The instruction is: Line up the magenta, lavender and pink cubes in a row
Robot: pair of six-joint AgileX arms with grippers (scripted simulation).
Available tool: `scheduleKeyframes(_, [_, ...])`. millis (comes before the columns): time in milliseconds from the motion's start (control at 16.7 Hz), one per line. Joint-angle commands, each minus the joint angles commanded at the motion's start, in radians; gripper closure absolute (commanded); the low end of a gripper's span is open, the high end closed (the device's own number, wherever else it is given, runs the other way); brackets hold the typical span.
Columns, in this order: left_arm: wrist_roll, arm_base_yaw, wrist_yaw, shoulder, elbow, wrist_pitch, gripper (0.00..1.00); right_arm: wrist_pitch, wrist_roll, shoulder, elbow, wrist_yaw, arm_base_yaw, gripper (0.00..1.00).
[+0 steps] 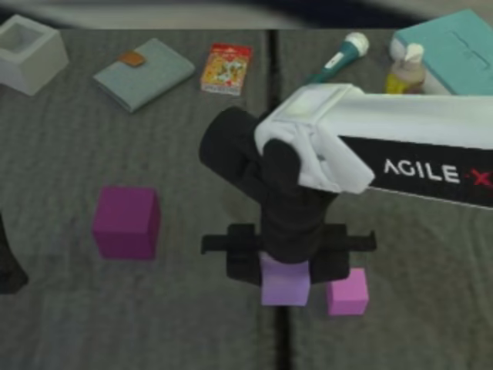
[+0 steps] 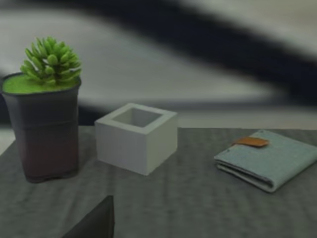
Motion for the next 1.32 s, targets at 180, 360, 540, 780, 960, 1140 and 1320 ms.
scheduleKeyframes(180, [0.000,0.000,0.000,0.000,0.000,0.000,0.00,0.088,0.002,0.026,-0.063,0.000,0.003,1.00])
scheduleKeyframes(360, [0.000,0.000,0.000,0.000,0.000,0.000,0.00,0.098,0.002,0.031,-0.071,0.000,0.004,1.00])
scheduleKeyframes(540, [0.000,0.000,0.000,0.000,0.000,0.000,0.00,0.098,0.002,0.031,-0.071,0.000,0.004,0.85])
scheduleKeyframes(780, [0.000,0.000,0.000,0.000,0.000,0.000,0.00,0.098,0.002,0.031,-0.071,0.000,0.004,0.55])
scheduleKeyframes(960, [0.000,0.000,0.000,0.000,0.000,0.000,0.00,0.098,0.002,0.031,-0.071,0.000,0.004,0.32])
scheduleKeyframes(1140, [0.000,0.000,0.000,0.000,0.000,0.000,0.00,0.098,0.002,0.031,-0.071,0.000,0.004,0.10])
scheduleKeyframes(1320, [0.000,0.000,0.000,0.000,0.000,0.000,0.00,0.098,0.002,0.031,-0.071,0.000,0.004,0.00])
